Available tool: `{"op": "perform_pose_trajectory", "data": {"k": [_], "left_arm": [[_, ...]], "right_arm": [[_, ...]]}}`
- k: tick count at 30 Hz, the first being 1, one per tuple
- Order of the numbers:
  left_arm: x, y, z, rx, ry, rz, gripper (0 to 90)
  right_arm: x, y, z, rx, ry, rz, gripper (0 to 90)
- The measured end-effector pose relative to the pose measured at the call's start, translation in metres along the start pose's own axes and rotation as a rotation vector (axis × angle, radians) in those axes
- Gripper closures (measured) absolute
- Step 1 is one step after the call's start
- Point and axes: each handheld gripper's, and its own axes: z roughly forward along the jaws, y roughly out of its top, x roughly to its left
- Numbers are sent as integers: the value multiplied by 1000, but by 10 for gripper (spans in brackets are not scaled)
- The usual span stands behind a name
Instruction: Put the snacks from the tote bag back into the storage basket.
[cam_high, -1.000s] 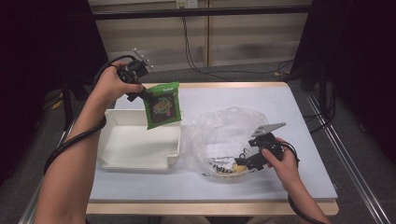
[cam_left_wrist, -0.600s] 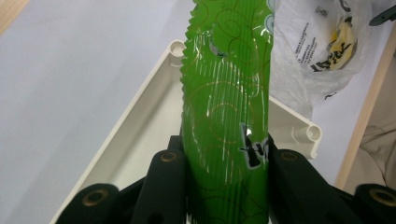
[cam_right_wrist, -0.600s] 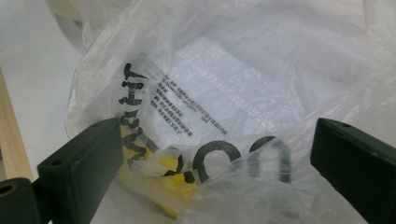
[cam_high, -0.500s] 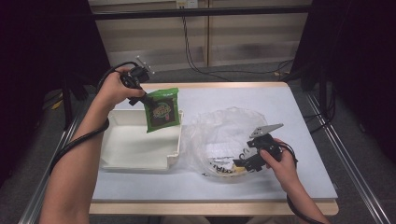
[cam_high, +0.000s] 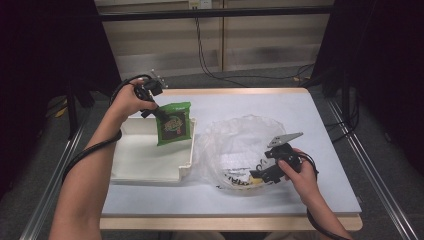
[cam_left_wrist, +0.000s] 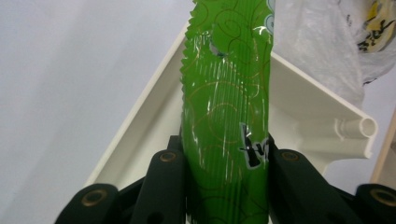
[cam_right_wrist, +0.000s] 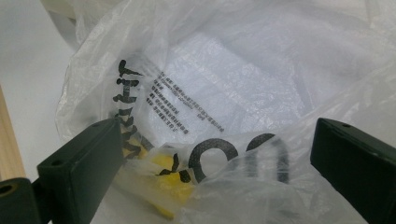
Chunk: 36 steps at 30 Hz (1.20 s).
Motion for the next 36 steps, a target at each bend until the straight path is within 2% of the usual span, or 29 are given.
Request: {"op": "perform_pose_trajectory", "data": {"k": [3,4,5,6,8,9,10,12,14,16,18,20,21,23,25,27,30,31,32,34,35,36], "left_arm": [[4,-1,7,5,-1,15,738],[5,-1,9,4,-1,0,738],[5,-2,11,4,3,2,737],[7,-2,12,9,2,16,737],[10,-4,15,-3,10,12,736],[12,-5,16,-3,10,27,735],[13,-6,17,-2,10,8,734],[15,-6,20,5,10,19,730],[16,-7,23,0,10,6,727],[17,-7,25,-9,22,35,725],[18,-7,26,-22,26,41,721],[18,-6,29,1,33,33,717],[19,-5,30,6,36,47,699],[18,-5,31,-2,33,41,701],[17,-5,31,1,54,53,688],[18,-4,32,-4,71,52,657],[18,-3,32,-22,98,41,520],[17,-4,33,-28,98,16,496],[18,-3,32,-34,99,13,469],[19,-2,32,-44,110,-13,356],[19,-2,32,-32,118,-9,344],[21,-2,30,-9,114,13,352]], "right_arm": [[0,0,1,-3,1,2,24],[0,-1,1,-1,-3,0,24],[0,-1,2,4,-3,2,24],[0,-1,3,2,3,3,24],[0,-2,5,7,3,8,24],[0,-2,6,10,1,0,24],[0,-2,6,12,2,3,24],[0,-2,7,13,6,5,24],[0,-2,8,11,8,7,24],[1,-2,8,10,6,3,24],[2,-2,9,13,5,2,23],[3,-1,9,16,2,3,23],[3,-1,9,16,1,-3,23],[4,-1,10,19,5,-2,23],[4,0,10,21,4,-6,23],[4,0,10,17,6,-10,23],[5,0,10,22,4,-10,23],[6,0,10,24,-1,-11,23],[6,0,10,21,6,-9,23],[6,0,10,22,4,-14,23],[6,0,9,26,1,-13,23],[6,0,10,21,4,-15,23]]}}
